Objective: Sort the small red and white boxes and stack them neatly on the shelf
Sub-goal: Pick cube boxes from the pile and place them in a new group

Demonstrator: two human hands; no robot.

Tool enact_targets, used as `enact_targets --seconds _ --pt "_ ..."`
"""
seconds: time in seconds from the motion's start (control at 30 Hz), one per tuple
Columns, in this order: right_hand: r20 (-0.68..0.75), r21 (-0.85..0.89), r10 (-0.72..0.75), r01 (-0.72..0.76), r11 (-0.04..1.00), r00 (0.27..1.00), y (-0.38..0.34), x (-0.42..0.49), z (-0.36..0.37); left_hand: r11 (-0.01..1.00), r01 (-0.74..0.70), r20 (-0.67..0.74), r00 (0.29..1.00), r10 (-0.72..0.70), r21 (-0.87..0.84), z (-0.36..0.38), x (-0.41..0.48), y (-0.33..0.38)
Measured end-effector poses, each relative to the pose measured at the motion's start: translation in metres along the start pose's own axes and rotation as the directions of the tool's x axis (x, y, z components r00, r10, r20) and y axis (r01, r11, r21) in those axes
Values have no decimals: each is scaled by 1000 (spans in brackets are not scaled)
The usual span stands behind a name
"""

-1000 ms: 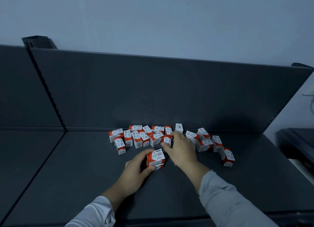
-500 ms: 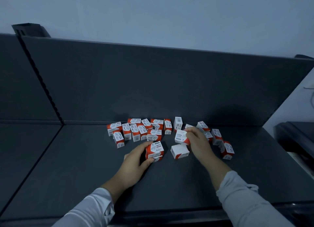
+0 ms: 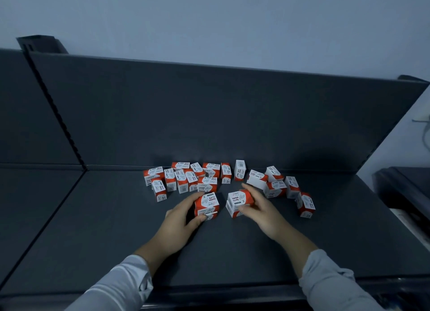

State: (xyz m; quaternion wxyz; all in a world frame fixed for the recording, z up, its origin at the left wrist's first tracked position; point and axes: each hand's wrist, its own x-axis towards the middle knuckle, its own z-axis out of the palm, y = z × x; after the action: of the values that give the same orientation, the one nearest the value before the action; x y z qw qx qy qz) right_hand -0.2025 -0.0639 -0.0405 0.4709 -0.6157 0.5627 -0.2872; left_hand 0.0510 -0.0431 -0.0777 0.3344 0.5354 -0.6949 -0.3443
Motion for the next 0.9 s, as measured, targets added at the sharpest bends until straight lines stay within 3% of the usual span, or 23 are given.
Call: enact_targets --seconds 0.07,0.17,0.47,0.73,0.9 --pt "30 -74 -3 6 997 1000 5 0 0 1000 8 -4 1000 -8 4 0 -1 1" --pt "-41 -150 -52 46 988 998 11 2 3 1000 25 -14 1000 -25 5 0 -2 6" --pt "-187 -61 -109 99 993 976 14 1 11 997 69 -103 992 -71 -20 4 -8 12" --pt "-141 -28 -132 129 991 981 3 2 19 969 129 -230 957 -177 -209 -5 -25 16" --pt "-53 -33 -199 197 980 979 -31 -4 41 968 106 -241 957 -161 -226 -40 -44 12"
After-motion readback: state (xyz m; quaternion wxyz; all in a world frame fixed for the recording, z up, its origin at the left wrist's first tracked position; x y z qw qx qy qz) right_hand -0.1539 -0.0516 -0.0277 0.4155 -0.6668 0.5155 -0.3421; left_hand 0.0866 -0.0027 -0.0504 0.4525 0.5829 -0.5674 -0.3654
